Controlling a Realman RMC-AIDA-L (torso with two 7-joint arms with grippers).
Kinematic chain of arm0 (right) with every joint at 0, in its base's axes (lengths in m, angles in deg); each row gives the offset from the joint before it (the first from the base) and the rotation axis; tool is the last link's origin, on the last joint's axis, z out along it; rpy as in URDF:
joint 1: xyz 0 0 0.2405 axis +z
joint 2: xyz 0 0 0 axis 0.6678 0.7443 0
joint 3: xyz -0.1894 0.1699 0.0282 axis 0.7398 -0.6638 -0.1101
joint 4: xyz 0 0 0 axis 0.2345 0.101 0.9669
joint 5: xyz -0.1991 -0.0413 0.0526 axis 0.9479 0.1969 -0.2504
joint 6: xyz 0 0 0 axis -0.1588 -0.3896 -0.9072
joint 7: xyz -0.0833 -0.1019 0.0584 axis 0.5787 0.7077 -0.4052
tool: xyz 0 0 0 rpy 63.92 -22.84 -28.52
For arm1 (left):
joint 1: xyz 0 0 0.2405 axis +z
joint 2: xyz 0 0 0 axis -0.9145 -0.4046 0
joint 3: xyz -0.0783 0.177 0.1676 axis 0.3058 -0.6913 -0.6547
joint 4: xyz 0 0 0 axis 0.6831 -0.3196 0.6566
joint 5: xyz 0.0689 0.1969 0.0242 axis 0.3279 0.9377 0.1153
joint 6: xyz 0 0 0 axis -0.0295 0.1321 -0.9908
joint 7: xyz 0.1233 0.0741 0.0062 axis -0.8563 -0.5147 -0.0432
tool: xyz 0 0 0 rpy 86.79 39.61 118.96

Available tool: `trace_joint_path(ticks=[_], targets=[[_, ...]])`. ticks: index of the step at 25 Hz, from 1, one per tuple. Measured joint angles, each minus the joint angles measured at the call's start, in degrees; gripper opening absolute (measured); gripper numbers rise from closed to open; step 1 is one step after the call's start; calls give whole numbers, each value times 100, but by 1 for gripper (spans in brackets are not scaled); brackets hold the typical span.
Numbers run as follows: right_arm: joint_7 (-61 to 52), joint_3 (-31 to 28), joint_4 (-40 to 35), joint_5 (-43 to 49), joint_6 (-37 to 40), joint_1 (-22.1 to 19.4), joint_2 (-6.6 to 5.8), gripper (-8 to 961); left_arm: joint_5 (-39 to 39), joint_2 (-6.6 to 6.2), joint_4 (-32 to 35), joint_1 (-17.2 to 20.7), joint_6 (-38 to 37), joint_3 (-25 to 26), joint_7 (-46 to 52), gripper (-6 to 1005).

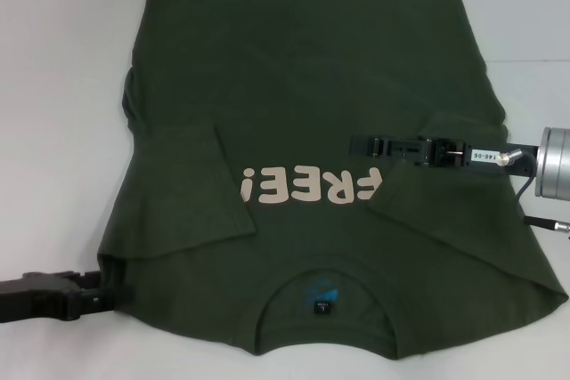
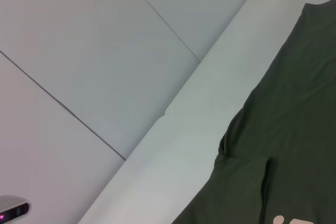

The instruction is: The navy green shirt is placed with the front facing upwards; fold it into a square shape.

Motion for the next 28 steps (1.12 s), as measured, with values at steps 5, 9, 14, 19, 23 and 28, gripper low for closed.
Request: trace_joint_path(ticks=[5,9,14,19,23,28], targets=[[0,0,-8,0,0,-13,0,895,0,22,-35,-70,-6,-2,-27,747],[0,0,-15,0,0,-31,0,894,-1,36,-47,-112,35,-23,-35,731],[0,0,-14,1,0,-38,0,894,-1,52,-52,-121,83,-130,-15,711],[0,0,-11,1,3,-44,0,894,-1,70,2,-136,126,-130,26,691],[0,0,-10,-18,23,-47,0,894,13,36,-3,-181,330,-194,230,675],[0,-9,-23,-37,42,-53,0,895,202,83,61,-190,648,-379,427,549]])
